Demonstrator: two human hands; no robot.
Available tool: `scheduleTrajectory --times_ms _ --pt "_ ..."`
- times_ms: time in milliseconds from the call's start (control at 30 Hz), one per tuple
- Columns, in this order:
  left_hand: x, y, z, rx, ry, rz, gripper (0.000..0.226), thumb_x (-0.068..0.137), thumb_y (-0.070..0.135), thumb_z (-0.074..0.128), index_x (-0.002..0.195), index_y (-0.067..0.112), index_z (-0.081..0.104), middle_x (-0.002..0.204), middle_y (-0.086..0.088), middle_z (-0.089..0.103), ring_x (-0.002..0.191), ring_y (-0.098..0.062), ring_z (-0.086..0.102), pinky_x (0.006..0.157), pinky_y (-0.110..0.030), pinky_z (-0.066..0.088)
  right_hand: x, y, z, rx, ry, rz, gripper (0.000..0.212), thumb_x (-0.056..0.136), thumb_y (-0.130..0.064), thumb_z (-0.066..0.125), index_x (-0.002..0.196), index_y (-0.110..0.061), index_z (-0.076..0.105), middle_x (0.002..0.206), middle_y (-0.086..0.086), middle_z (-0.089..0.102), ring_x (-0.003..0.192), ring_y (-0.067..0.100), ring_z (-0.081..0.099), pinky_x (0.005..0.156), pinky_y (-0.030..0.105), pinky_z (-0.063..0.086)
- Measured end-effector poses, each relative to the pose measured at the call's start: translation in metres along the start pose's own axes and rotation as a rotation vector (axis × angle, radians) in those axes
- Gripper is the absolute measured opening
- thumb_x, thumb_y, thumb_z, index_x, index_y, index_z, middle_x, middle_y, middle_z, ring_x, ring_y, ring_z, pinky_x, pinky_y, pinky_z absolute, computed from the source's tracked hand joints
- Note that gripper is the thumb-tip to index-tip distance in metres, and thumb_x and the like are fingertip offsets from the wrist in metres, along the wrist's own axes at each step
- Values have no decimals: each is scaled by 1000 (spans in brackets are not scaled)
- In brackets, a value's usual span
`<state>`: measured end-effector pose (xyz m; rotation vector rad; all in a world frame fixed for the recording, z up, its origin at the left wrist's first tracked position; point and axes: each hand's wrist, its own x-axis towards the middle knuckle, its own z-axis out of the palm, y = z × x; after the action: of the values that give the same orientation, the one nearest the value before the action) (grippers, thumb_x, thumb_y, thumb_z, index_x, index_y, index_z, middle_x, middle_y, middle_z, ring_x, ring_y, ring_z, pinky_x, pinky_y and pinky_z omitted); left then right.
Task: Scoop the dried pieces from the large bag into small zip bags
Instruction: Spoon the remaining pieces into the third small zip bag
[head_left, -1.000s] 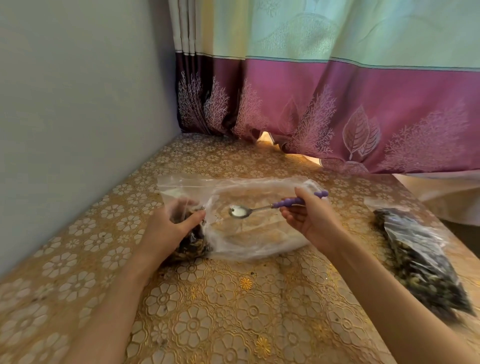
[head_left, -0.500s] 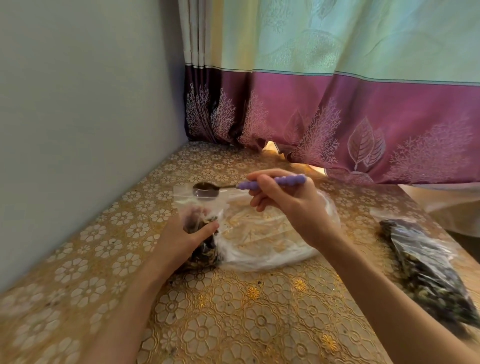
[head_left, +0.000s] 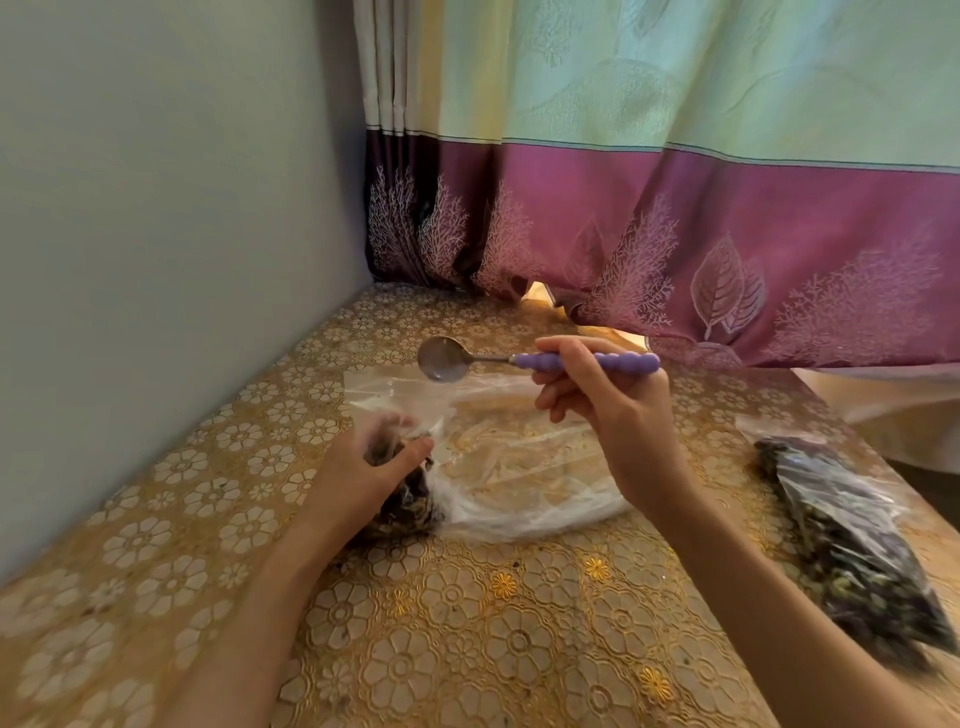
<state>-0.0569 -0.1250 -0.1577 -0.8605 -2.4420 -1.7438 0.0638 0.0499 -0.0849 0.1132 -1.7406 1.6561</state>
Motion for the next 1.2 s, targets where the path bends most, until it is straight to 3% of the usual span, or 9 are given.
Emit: scheduleTrajectory --times_ms 167,367,500,633,800,900,967,1100,1200 --pt "0 -1 0 19 -5 13 30 80 36 64 107 23 60 90 20 57 84 9 52 61 -5 40 -4 10 -16 101 176 177 29 95 -22 50 93 1 67 90 16 73 63 18 64 55 22 52" --pt "2 -6 1 9 -10 -8 40 81 34 65 116 15 59 108 -1 63 101 -16 59 83 -25 48 -26 33 -49 85 225 388 36 94 -27 49 81 -8 76 91 15 73 74 24 69 61 23 56" --pt "5 -5 0 -6 46 0 32 82 34 63 110 21 61 101 7 61 94 -10 57 70 -12 42 -38 47 -54 -44 223 431 34 93 -30 51 76 -20 78 91 9 75 87 26 70 75 28 57" --pt "11 -9 -13 -22 214 -81 13 79 36 64 90 32 58 87 3 64 74 -7 58 52 -14 43 -44 55 -52 -123 206 443 30 94 -30 51 78 -23 75 87 0 75 86 20 70 77 24 56" --pt "21 -20 -28 48 194 -261 63 72 54 62 115 7 61 126 -5 55 111 -26 53 89 -38 43 -48 56 -49 -158 196 419 30 96 -30 47 84 -22 74 82 -2 75 78 10 70 67 14 52" --pt "20 -14 -29 106 188 -283 76 72 62 56 122 6 53 120 -4 53 100 -18 52 83 -34 43 -51 58 -50 -156 197 401 30 96 -29 48 82 -24 74 82 2 75 77 11 69 73 18 55" --pt "20 -6 -30 191 318 -292 82 74 59 60 131 4 37 127 -12 49 108 -26 50 88 -40 44 -52 59 -50 -151 194 396 30 96 -29 48 81 -25 74 83 2 75 78 12 69 76 22 54" --pt "16 13 -20 611 591 63 61 85 31 62 133 3 37 127 -19 47 116 -34 43 98 -45 40 -52 60 -51 -144 186 394 30 95 -29 48 81 -26 74 81 1 75 77 10 69 75 20 54" --pt "24 21 6 563 242 174 30 93 23 50 118 8 53 111 -10 57 100 -19 52 84 -29 43 -52 60 -52 -152 191 398 30 95 -30 49 82 -24 74 77 1 75 73 8 68 69 16 54"
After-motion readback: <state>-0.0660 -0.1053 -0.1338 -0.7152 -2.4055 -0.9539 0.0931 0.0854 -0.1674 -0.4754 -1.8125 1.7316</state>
